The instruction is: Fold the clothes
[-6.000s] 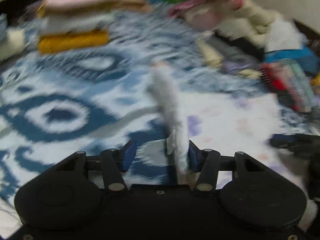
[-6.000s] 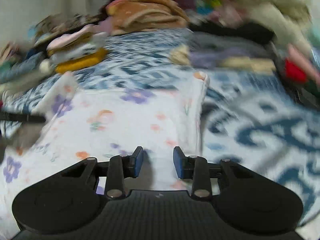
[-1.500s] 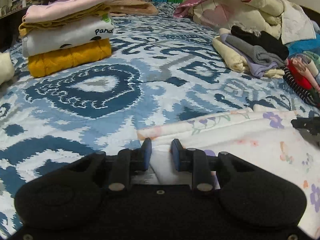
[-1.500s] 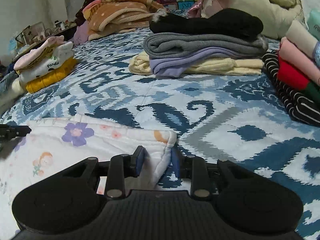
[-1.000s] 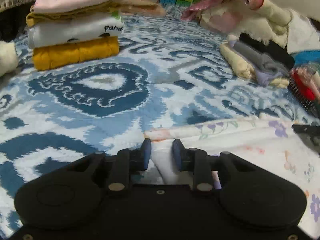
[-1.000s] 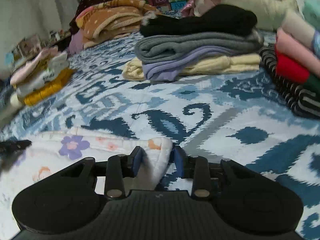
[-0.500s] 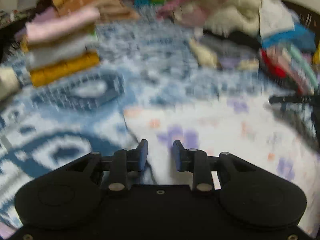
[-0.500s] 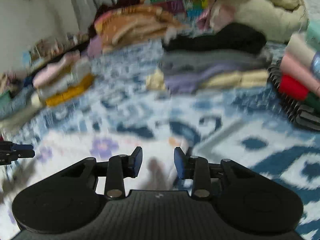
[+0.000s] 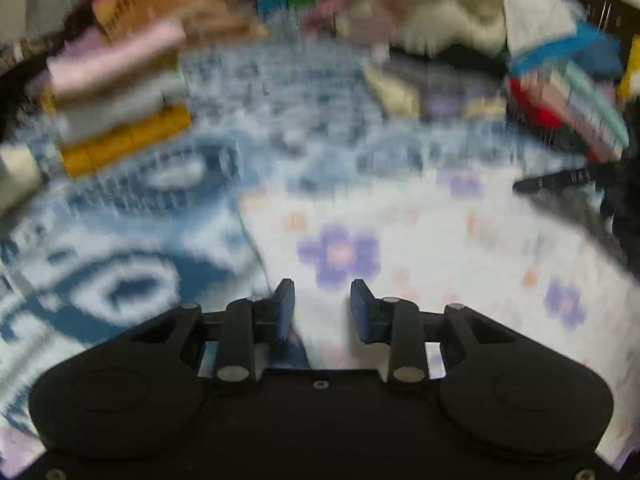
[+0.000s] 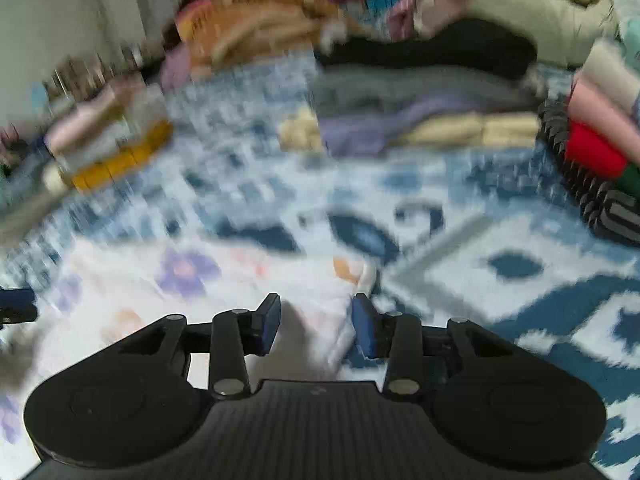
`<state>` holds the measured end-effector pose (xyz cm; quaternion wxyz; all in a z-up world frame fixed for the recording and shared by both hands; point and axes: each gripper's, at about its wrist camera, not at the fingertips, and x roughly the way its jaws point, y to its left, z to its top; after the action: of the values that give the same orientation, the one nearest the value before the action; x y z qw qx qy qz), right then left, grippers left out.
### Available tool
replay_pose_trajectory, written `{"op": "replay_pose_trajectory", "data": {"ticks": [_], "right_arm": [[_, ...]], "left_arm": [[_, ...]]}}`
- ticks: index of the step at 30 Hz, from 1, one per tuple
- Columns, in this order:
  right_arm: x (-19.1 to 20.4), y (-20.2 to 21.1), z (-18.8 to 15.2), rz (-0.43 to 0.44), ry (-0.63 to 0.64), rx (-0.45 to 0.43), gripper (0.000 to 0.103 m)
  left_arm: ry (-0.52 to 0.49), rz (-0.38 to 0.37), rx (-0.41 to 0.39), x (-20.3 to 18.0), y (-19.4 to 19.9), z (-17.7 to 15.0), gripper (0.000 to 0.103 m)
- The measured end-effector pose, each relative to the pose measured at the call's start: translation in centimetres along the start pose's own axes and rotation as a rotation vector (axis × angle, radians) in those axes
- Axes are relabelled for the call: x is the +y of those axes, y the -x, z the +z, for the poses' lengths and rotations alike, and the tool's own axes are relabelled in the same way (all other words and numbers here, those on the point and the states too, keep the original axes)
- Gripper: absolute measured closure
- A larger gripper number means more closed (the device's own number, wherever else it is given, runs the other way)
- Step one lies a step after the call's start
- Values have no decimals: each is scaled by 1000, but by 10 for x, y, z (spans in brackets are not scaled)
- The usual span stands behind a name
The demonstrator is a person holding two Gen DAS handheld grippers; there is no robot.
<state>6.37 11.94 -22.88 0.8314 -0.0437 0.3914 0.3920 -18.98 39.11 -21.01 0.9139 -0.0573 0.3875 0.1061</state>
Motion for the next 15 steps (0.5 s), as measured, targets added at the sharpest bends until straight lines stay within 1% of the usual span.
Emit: {"op": "replay_pose_trajectory", "data": {"ticks": [2,4,5,8,10,12,13,14,15], "right_arm": [[0,-1,1,-2,-8,0,58],[-3,6,3,5,-45,-8,58],[-4,14,2,9,-59,-23,58],[5,47,-8,11,-35,-76,59],[17,72,-18,13,-2,-115,59],[31,91,-36,32,30,-138,59],[38,99,-46,42,47,-149,59],[44,104,-56,44,68,-147,61],[49,103,-68,30,95,-123,61]], "left_arm": [[2,1,17,2,-10,-3,70],[28,1,19,5,-7,0,70],[26,15,13,4,-3,1,70],[-10,43,-49,-13,27,-3,70],[3,38,-82,-22,50,-12,70],[23,38,-94,-29,64,-23,70],[39,38,-80,-30,65,-30,70],[54,40,-63,-32,65,-36,70],[69,41,-46,-34,64,-42,70]]}}
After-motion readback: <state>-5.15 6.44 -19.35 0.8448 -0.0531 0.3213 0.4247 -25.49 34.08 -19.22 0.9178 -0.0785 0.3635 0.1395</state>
